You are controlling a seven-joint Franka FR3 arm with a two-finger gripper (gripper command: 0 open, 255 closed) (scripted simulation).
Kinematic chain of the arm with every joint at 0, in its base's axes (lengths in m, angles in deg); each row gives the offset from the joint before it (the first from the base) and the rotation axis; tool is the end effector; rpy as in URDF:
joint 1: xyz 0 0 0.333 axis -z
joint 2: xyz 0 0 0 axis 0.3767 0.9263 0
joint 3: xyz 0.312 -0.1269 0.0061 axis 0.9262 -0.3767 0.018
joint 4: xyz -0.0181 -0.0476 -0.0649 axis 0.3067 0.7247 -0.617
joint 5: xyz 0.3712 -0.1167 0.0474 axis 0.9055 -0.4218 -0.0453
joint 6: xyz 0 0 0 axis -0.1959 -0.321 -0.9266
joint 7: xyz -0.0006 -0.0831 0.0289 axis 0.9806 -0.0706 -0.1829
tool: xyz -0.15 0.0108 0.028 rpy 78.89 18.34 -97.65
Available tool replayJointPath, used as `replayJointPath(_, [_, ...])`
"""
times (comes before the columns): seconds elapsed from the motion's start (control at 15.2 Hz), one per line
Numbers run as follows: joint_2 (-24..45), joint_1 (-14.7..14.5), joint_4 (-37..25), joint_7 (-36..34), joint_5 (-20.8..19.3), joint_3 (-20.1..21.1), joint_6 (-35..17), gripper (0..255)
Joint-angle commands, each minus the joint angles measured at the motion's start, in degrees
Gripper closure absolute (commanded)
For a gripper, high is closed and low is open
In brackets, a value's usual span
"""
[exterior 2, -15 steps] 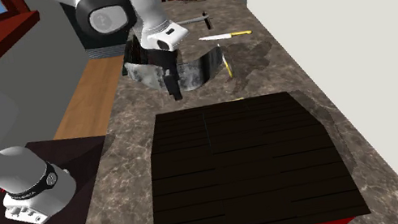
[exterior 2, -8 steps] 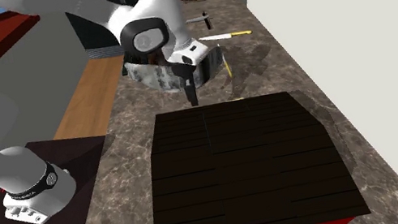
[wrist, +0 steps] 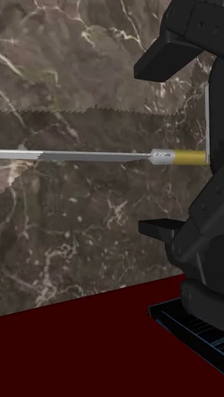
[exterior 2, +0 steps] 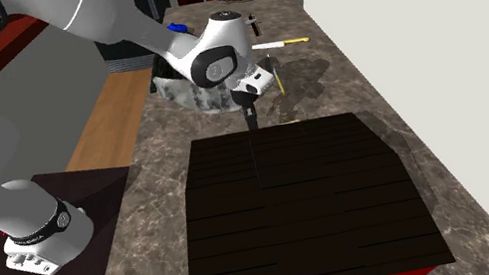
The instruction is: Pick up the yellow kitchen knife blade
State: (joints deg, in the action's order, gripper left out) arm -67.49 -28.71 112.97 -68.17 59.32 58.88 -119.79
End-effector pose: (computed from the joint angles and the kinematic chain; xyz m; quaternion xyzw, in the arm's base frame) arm 0.5475 0.2729 0.2466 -0.9972 -0.0594 -0.0453 0.0053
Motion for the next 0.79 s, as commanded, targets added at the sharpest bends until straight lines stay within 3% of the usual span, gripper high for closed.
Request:
replayJointPath(0.0, [2.08,-0.66,-0.72,-0.88,-1.18,-0.65,-1.17,0])
replayJointPath(0.46, [5.34,-1.66,-0.7,-2.32,-3.17,-2.02,-4.3,0])
replayJointPath(0.53, [5.42,-1.69,-0.67,-2.36,-3.23,-2.06,-4.4,255])
replayJointPath(0.73, [5.54,-1.76,-0.79,-2.43,-3.28,-2.08,-4.4,255])
